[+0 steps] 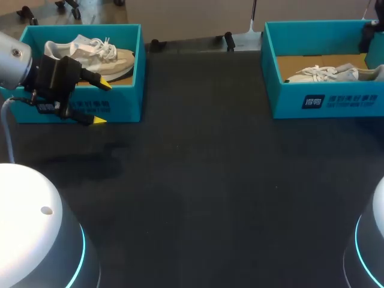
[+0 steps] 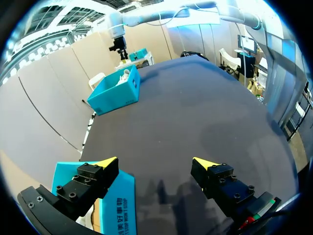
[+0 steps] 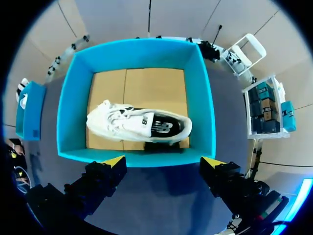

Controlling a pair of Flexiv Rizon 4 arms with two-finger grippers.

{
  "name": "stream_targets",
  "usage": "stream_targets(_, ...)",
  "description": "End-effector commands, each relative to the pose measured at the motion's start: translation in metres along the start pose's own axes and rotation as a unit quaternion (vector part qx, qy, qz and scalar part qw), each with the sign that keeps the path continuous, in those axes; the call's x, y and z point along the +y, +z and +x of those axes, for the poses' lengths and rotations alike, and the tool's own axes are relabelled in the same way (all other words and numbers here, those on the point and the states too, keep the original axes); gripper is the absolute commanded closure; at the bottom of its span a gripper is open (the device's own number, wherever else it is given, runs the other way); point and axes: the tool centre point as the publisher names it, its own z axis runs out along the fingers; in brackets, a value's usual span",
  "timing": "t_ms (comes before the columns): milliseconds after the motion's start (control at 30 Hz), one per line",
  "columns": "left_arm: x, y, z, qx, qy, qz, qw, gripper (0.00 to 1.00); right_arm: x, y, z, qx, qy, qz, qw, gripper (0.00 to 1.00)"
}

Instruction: Take the shoe out of the shoebox, open the shoe tongue, remove and reinsert the insole, then place the shoe into the shoebox

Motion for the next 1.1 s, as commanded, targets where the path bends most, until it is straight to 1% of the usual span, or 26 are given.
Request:
stream_targets(33, 0.0, 0.0, 0.0, 0.001, 0.0, -0.001, 1.0, 0.0, -0.017, -0.017, 0.01, -0.006, -0.009, -0.011, 1.0, 0.0)
stream_targets(100, 0.0, 0.0, 0.0, 0.001, 0.0, -0.001, 1.0, 0.0, -0.02, -0.023, 0.012, -0.008, -0.01, -0.009, 1.0, 0.0)
stream_targets(167, 0.0, 0.0, 0.0, 0.001, 0.0, -0.001, 1.0, 0.0, -0.022, -0.031, 0.015, 0.007, -0.008, -0.005, 1.0, 0.0)
stream_targets(300, 0.0, 0.0, 0.0, 0.001, 0.0, -0.001, 1.0, 0.0, -0.027, -0.043, 0.023, -0.002, -0.017, -0.005, 1.0, 0.0)
stream_targets(967, 0.0, 0.0, 0.0, 0.001, 0.0, -0.001, 1.0, 0.0, -0.027, -0.043, 0.023, -0.002, -0.017, -0.005, 1.0, 0.0)
stream_targets(1033, 0.002, -0.005, -0.005, 0.006, 0.033, 0.002, 0.999, 0.0, -0.027, -0.043, 0.023, -0.002, -0.017, -0.005, 1.0, 0.0)
stream_targets(1100, 0.004, -0.008, -0.01, 0.015, 0.086, -0.003, 0.996, 0.0, -0.027, -0.043, 0.023, -0.002, -0.017, -0.005, 1.0, 0.0)
